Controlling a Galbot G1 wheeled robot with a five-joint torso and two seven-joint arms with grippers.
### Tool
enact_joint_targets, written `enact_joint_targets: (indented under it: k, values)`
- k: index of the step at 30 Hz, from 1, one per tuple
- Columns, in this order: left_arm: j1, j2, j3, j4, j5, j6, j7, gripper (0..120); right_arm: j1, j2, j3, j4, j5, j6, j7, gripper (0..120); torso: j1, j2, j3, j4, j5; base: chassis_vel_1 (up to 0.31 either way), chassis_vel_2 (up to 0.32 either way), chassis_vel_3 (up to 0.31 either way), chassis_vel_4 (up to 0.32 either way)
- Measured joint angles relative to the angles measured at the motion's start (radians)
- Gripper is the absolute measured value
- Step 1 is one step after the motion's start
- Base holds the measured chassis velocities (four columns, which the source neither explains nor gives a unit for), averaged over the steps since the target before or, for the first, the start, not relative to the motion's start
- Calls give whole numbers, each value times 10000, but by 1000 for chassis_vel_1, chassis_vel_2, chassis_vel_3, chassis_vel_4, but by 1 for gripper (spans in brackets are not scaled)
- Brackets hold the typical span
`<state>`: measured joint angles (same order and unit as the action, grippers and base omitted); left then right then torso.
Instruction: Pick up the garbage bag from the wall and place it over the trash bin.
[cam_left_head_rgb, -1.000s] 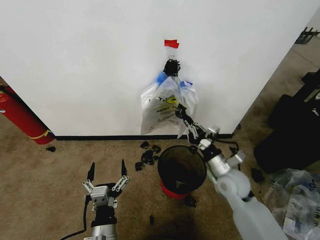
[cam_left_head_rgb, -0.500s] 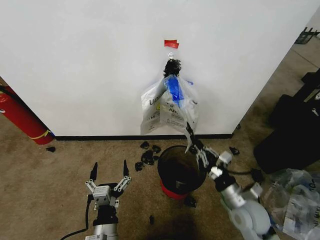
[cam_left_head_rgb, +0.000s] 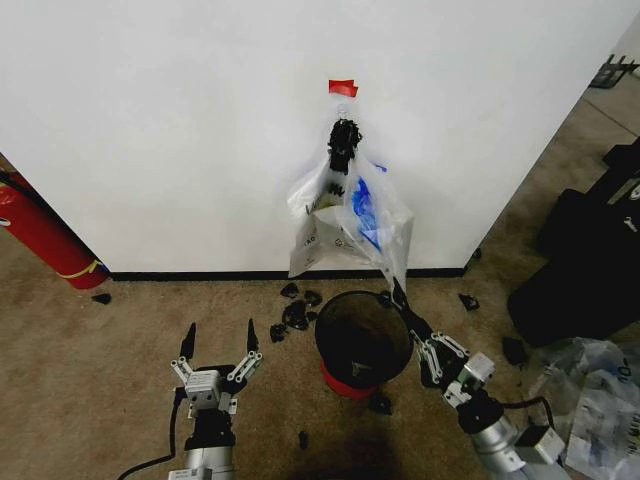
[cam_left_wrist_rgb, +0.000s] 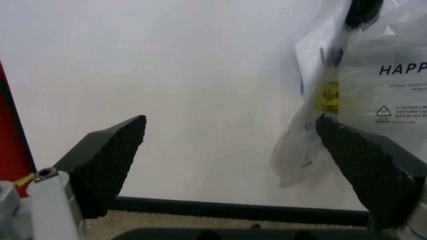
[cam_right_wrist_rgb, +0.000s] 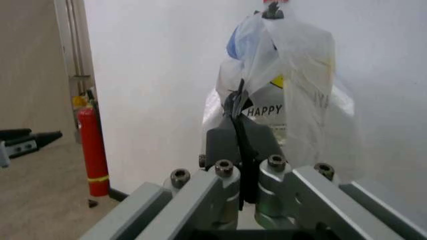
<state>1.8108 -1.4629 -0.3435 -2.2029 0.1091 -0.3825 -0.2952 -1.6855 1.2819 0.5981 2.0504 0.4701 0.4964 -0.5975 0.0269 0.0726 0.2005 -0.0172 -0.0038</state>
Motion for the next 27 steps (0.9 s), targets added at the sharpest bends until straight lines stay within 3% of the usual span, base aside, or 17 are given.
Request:
enact_joint_targets:
  k: [27]
  values:
    - [5,-79,-8,11,14,-6,2,100,-1255,162,345,-1093,-1037,3185,-7,0,0,-2,0,0,-1,0,0,0,0]
